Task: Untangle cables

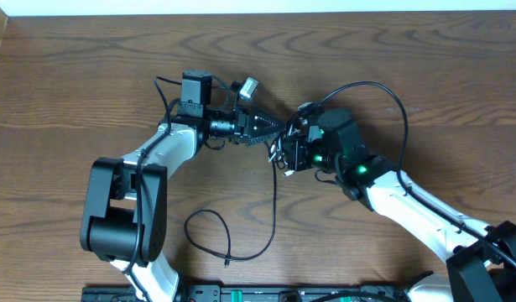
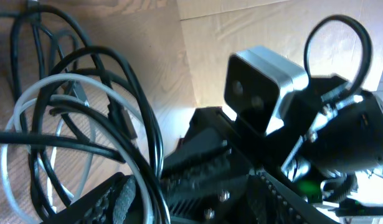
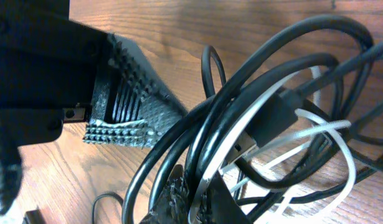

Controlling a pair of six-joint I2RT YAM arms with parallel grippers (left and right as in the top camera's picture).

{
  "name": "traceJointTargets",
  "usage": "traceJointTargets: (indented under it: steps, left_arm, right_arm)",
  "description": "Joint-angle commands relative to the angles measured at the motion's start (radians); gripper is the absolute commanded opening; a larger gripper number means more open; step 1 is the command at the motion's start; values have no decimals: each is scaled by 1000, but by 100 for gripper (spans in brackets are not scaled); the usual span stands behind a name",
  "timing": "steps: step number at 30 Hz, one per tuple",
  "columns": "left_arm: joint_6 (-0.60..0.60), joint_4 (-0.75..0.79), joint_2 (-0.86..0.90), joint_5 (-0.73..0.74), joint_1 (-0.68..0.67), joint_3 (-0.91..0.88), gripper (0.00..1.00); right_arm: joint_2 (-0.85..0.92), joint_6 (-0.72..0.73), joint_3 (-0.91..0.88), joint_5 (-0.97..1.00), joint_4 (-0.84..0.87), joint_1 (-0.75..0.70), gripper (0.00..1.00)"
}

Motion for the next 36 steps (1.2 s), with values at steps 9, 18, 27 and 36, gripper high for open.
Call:
traceJointTargets:
  steps: [9,18,27,36]
  left_arm:
    - [86,-21,5,32,-6,3,52]
    - [185,-206,5,-130,-17,2,54]
    - [530,-461,5,-221,-63,2,56]
    - [540,-441,5,-322,-142,2,57]
  right_arm:
    - [-2,126,1,-6,-43,-23,1]
    - [-2,196,1,73,-87,-39,1]
    - [1,248,1,73,-91,-94,1]
    - [38,299,1,82,-97,-93,1]
